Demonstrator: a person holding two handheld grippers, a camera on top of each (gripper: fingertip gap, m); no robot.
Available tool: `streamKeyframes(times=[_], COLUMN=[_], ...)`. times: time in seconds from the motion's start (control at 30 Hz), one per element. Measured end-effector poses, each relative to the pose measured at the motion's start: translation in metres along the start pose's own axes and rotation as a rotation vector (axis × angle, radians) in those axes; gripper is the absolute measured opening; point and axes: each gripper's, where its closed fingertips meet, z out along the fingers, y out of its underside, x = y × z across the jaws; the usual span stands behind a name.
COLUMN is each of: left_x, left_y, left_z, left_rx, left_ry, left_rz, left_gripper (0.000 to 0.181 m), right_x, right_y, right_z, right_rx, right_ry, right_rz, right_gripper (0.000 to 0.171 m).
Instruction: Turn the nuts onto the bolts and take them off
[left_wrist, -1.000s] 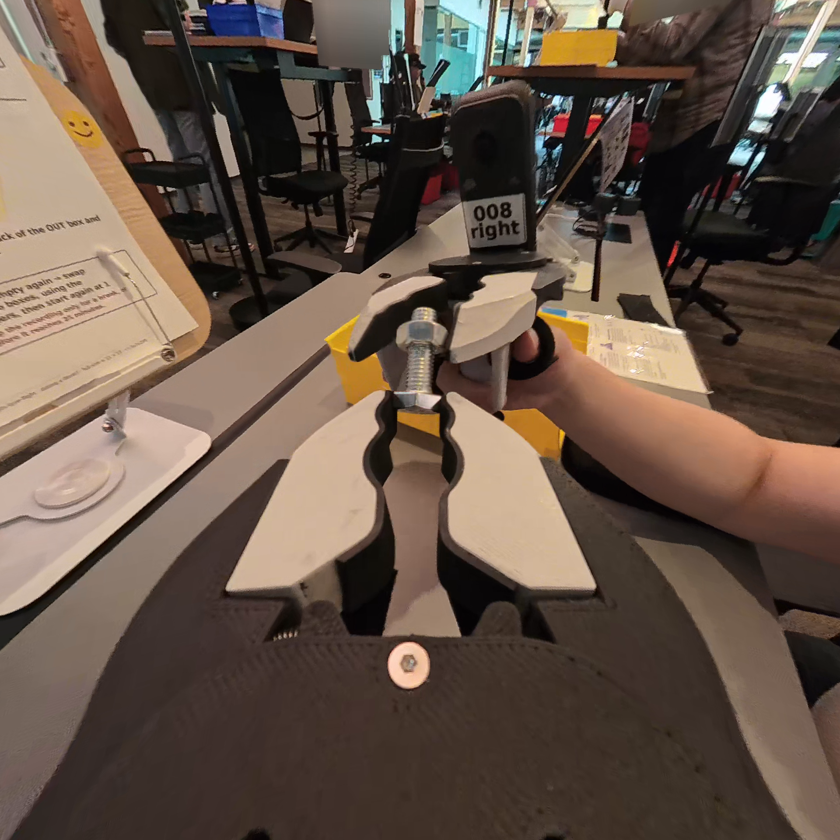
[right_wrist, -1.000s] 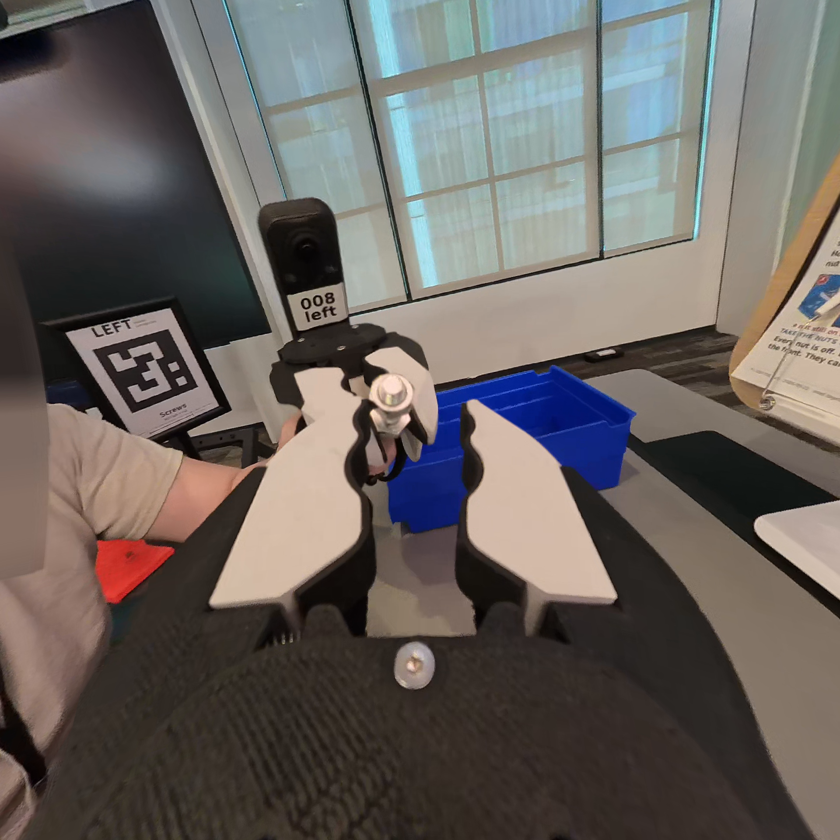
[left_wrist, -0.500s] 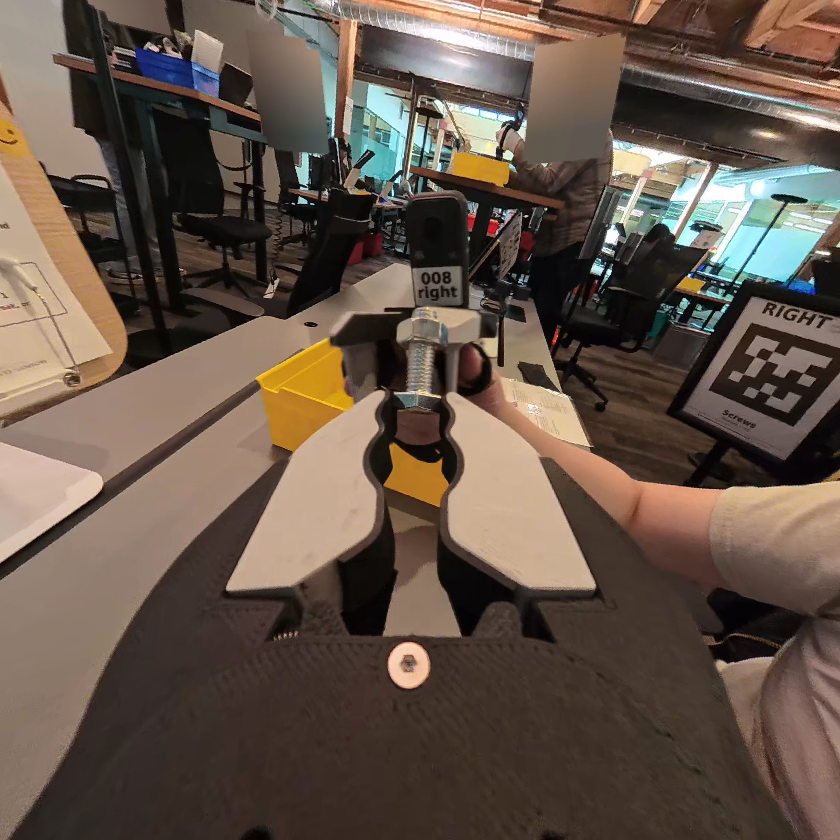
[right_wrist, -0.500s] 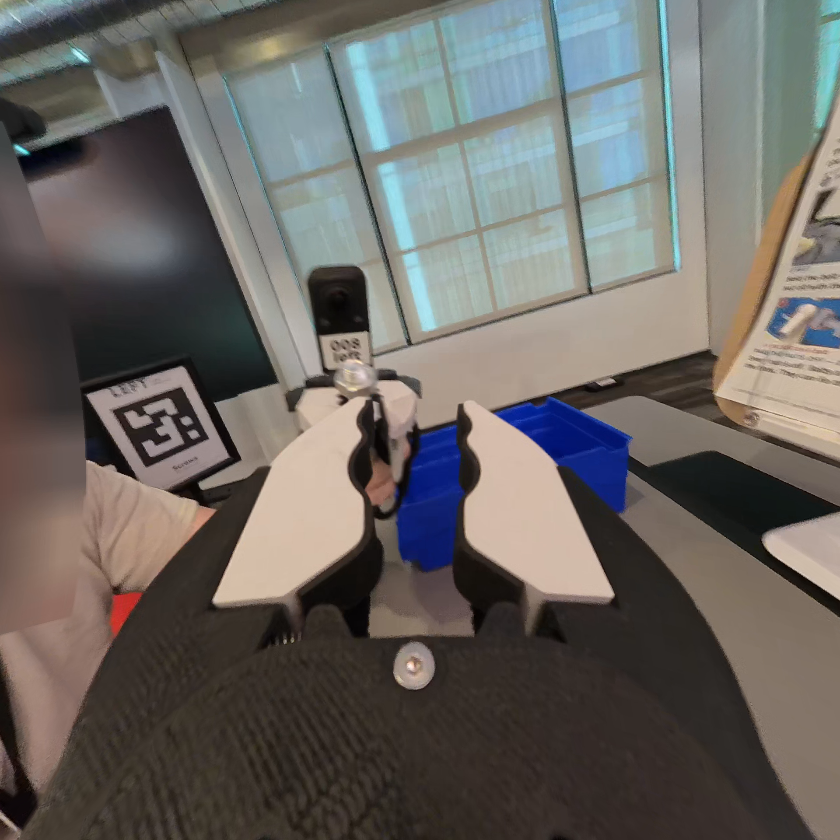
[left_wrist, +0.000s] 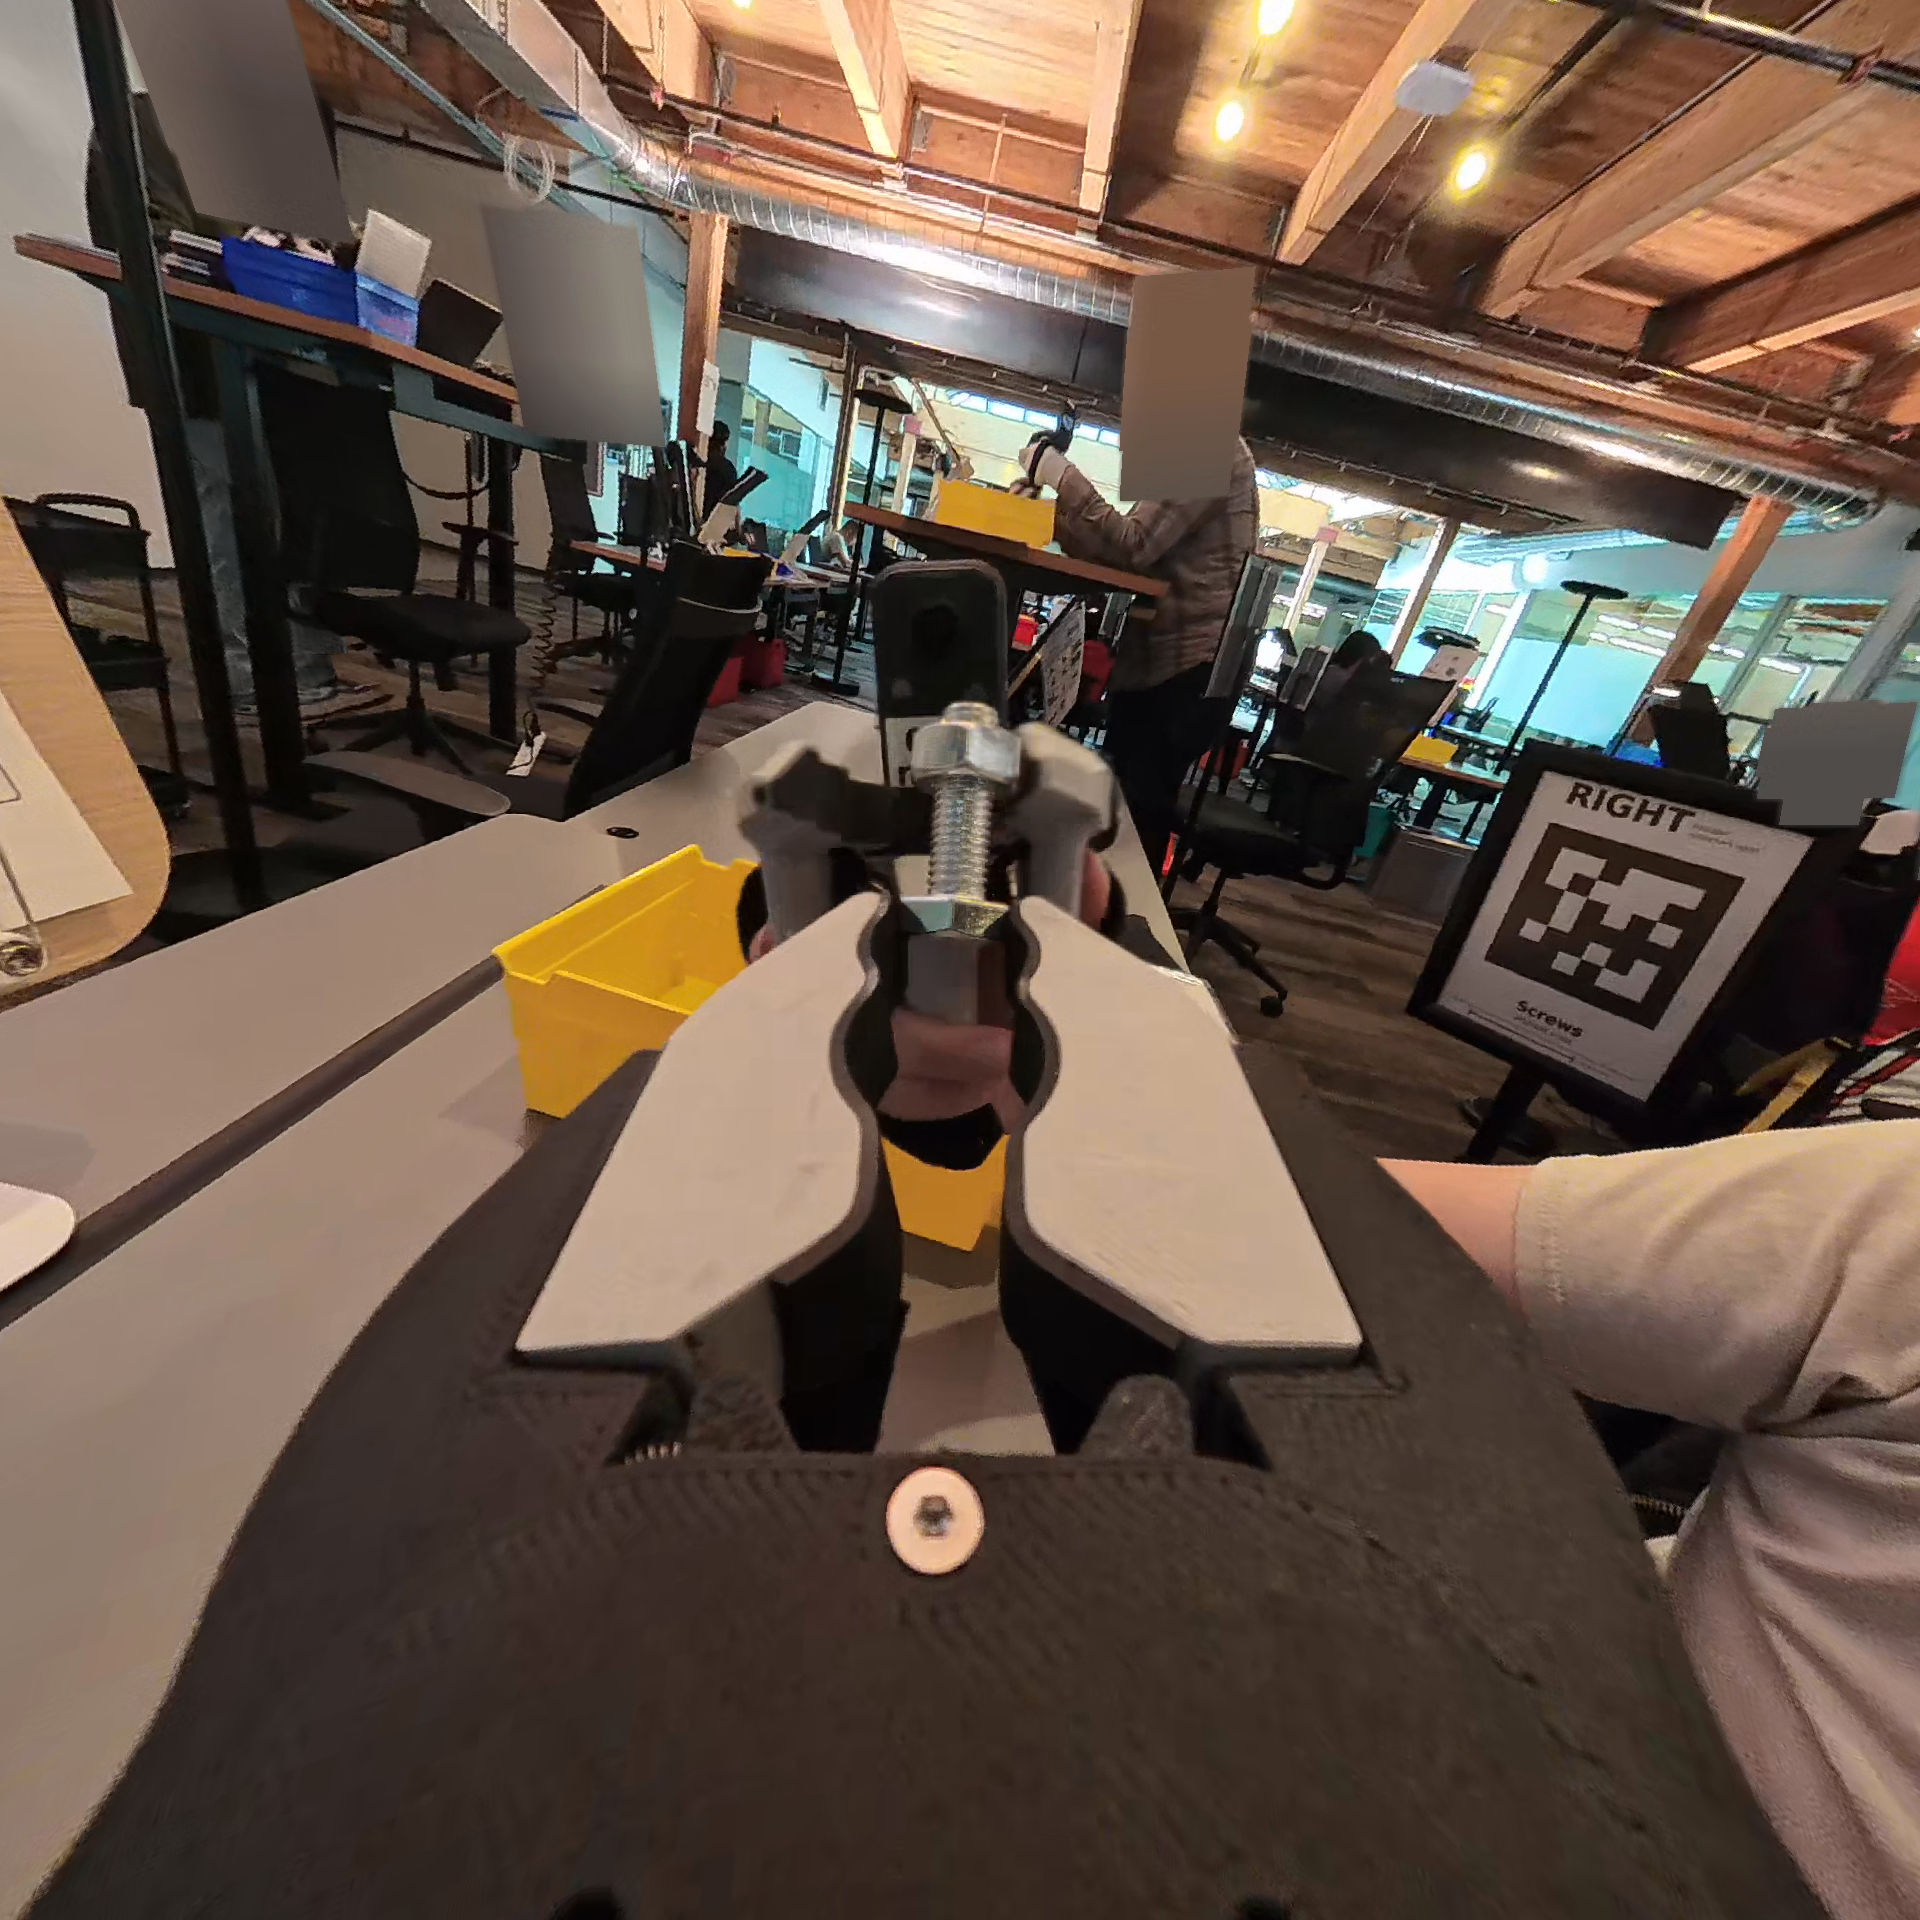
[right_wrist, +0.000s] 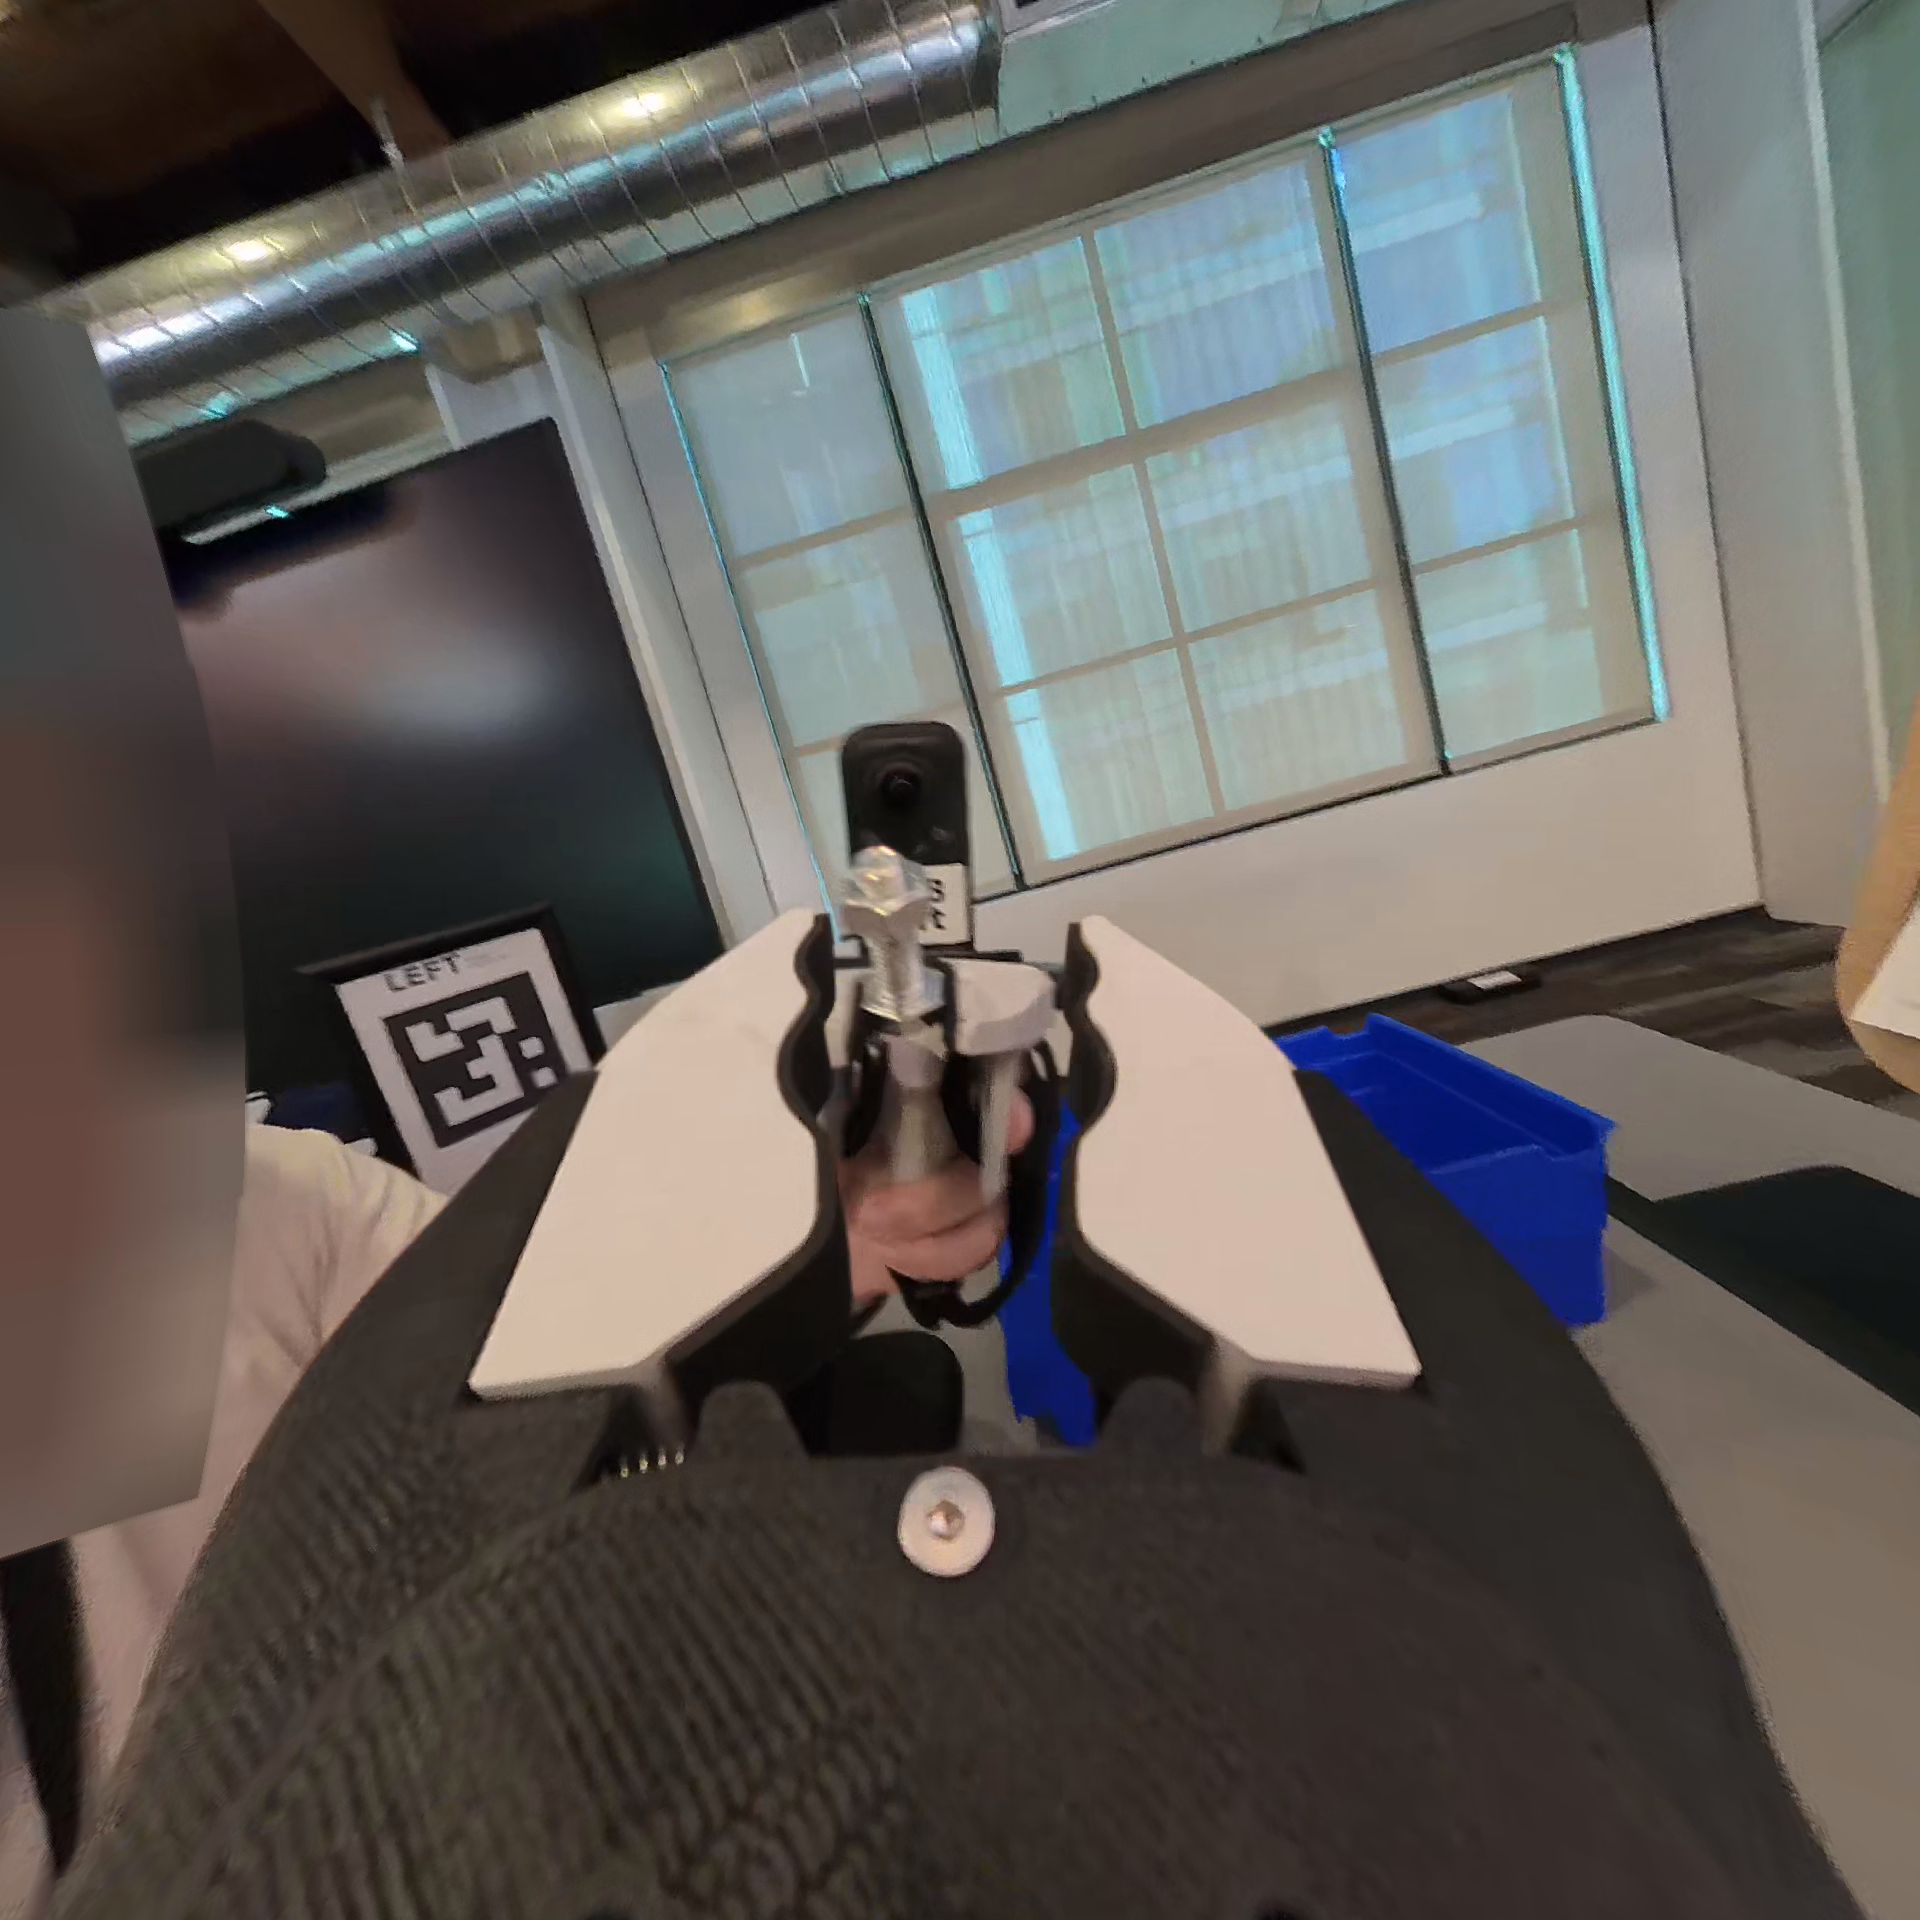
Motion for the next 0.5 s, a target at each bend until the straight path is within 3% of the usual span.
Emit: streamKeyframes(times=[0.2, 0.33, 0.5], left_x=[0.013, 0.02, 0.018], left_y=[0.0, -0.008, -0.002], left_z=[0.005, 0.001, 0.005], left_rx=[0.03, 0.098, 0.074], left_ry=[0.061, 0.152, 0.136], left_rz=[0.016, -0.057, -0.047], left_gripper=[0.018, 0.017, 0.018], right_x=[-0.008, 0.007, -0.019], right_y=[0.002, -0.008, -0.014], right_z=[0.006, -0.007, 0.0], right_rx=[-0.038, 0.02, 0.022], right_ry=[0.028, 0.058, -0.028], right_rz=[-0.112, -0.044, -0.084], right_gripper=[0.047, 0.04, 0.04])
